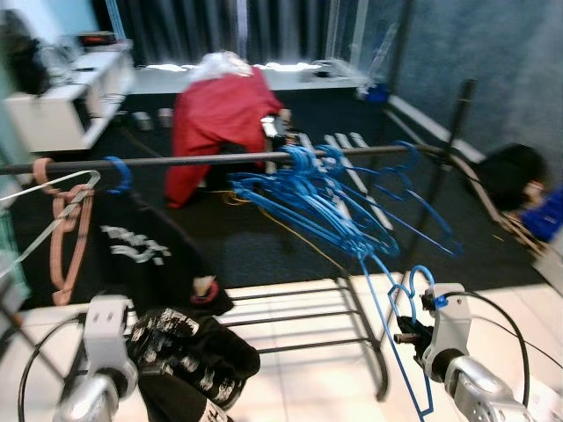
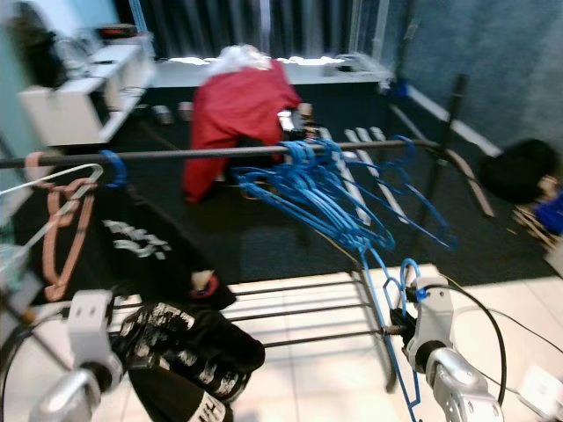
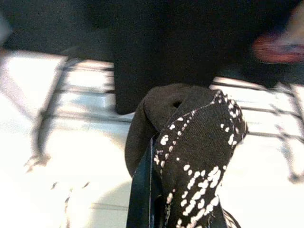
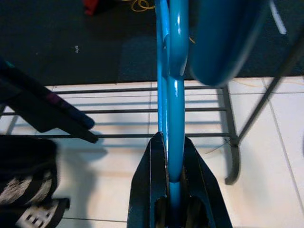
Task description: Hang hanger
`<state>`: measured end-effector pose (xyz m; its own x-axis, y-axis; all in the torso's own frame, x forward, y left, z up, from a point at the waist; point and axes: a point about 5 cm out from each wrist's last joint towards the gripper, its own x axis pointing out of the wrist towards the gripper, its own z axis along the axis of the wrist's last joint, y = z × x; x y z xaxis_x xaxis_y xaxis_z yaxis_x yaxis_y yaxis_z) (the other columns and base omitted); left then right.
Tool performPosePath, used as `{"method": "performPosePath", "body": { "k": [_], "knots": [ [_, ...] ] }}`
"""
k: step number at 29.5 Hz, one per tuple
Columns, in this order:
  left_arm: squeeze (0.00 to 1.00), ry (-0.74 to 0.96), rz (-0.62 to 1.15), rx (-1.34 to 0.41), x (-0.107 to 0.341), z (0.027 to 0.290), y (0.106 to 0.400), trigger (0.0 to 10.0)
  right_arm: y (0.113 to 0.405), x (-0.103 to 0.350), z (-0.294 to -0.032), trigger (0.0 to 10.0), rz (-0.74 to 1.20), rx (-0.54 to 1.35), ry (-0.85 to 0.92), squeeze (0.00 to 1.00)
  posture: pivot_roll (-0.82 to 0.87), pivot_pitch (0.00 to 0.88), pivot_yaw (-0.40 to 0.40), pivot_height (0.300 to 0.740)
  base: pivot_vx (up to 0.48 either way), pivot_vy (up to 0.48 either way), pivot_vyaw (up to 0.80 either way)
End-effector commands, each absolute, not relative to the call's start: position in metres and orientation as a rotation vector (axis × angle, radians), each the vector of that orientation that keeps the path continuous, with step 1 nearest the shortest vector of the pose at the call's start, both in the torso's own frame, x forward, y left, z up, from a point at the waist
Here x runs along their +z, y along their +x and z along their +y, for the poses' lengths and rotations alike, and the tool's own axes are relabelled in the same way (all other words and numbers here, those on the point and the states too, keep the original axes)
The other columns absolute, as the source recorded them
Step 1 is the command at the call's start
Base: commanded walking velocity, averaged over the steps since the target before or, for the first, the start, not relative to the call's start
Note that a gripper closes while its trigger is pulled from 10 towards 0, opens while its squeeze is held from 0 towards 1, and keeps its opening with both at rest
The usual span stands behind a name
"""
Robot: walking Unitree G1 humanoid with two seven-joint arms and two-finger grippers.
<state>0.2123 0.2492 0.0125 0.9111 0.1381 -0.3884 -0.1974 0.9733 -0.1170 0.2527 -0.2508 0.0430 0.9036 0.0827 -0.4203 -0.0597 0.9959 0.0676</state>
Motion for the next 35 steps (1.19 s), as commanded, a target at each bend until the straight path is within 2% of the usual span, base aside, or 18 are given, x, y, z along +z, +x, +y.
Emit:
{"method": "performPosePath", "body": {
  "k": [1, 7, 12, 35],
  "knots": [
    [0.0, -0.177, 0.338, 0.211, 0.014, 0.248, 0.212, 10.0, 0.25, 0.036, -0.253, 10.0, 0.444, 0.066, 0.014, 0.0, 0.02, 0.0, -0.02, 0.74, 0.0, 0.0, 0.79],
    [0.0, -0.199, 0.333, 0.244, 0.014, 0.242, 0.206, 10.0, 0.246, 0.022, -0.254, 10.0, 0.466, 0.035, -0.002, 0.0, 0.03, 0.0, -0.017, 0.74, 0.0, 0.0, 0.79],
    [0.0, -0.197, 0.317, 0.267, 0.012, 0.24, 0.207, 10.0, 0.248, 0.012, -0.255, 10.0, 0.477, -0.021, 0.055, 0.0, 0.04, 0.006, -0.018, 0.74, 0.0, 0.0, 0.79],
    [0.0, -0.218, 0.312, 0.281, 0.01, 0.242, 0.212, 10.0, 0.252, 0.009, -0.254, 10.0, 0.46, -0.011, 0.086, 0.0, 0.02, 0.013, -0.015, 0.74, 0.0, 0.0, 0.79]
  ]
}}
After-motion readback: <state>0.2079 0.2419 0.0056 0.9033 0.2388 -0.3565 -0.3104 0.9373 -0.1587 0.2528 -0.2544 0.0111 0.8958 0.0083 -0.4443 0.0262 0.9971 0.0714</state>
